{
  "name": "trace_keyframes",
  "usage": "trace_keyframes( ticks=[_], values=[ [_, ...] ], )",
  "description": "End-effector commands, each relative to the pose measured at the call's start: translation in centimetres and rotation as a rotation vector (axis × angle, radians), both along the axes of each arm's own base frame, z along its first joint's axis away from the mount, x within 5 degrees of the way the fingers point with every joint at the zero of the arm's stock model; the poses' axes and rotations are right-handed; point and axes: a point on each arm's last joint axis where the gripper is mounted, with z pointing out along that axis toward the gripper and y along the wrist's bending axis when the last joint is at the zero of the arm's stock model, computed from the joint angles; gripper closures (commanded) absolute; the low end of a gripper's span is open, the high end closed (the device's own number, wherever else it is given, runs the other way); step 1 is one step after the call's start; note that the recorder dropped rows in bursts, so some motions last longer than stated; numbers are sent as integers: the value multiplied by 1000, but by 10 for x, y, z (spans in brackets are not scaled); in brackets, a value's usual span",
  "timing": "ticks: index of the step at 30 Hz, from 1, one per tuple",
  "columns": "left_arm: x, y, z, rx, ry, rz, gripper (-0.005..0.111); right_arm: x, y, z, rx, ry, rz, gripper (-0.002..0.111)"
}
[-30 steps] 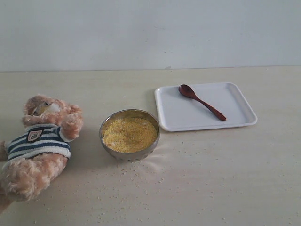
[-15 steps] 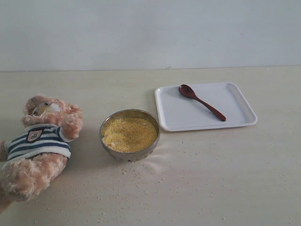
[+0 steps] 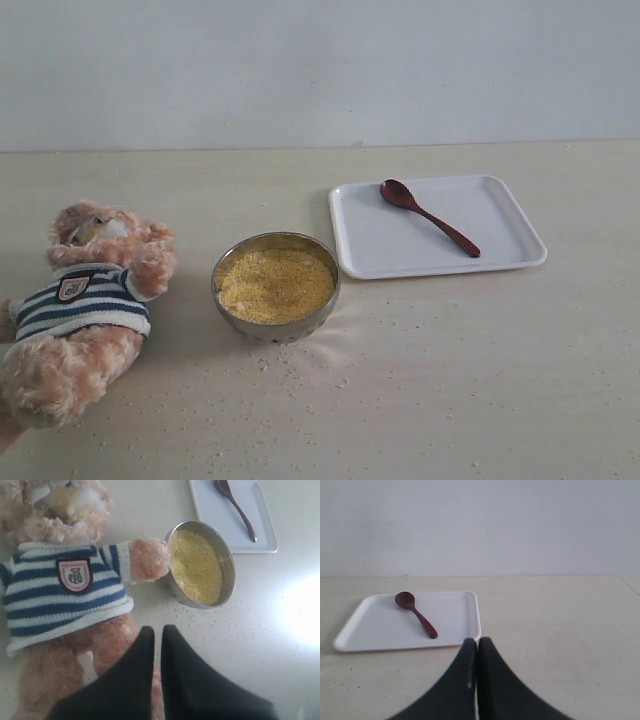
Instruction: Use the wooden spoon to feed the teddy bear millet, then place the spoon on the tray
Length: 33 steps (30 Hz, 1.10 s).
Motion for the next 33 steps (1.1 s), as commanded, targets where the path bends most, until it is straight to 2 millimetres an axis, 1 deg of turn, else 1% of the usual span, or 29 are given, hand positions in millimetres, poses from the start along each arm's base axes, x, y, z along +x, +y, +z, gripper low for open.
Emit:
trace_keyframes(
  ticks=[1, 2, 5, 7, 8, 9, 10, 13, 14, 15, 16, 17, 18, 24, 28, 33],
  values=[
    [-9, -5, 20, 105, -170, 60, 102, 0, 0, -1, 2, -6, -4, 108],
    [-13, -10, 31, 147, -265, 84, 102, 0, 0, -1, 2, -6, -4, 108],
    [-26, -24, 56, 206, -473, 115, 102, 0, 0, -1, 2, -6, -4, 108],
    [-40, -34, 72, 219, -610, 121, 102, 0, 0, -1, 2, -6, -4, 108],
    [-53, -39, 83, 216, -699, 118, 102, 0, 0, -1, 2, -6, -4, 108],
    [-59, -41, 87, 213, -730, 113, 102, 0, 0, -1, 2, -6, -4, 108],
    [-75, -44, 95, 206, -793, 102, 102, 0, 0, -1, 2, -6, -4, 108],
    [-94, -45, 98, 205, -858, 109, 102, 0, 0, -1, 2, -6, -4, 108],
    [-96, -43, 95, 208, -870, 130, 102, 0, 0, -1, 2, -6, -4, 108],
    [-99, -39, 84, 219, -885, 186, 102, 0, 0, -1, 2, -6, -4, 108],
    [-100, -38, 78, 221, -882, 198, 102, 0, 0, -1, 2, -6, -4, 108],
    [-102, -37, 71, 224, -878, 207, 102, 0, 0, -1, 2, -6, -4, 108],
    [-103, -36, 60, 228, -862, 217, 102, 0, 0, -1, 2, -6, -4, 108],
    [-112, -36, 14, 234, -795, 220, 102, 0, 0, -1, 2, -6, -4, 108],
    [-121, -34, -4, 241, -812, 247, 102, 0, 0, -1, 1, -6, -3, 108],
    [-137, -30, -19, 244, -908, 306, 102, 0, 0, -1, 3, -6, -4, 108]
  ],
)
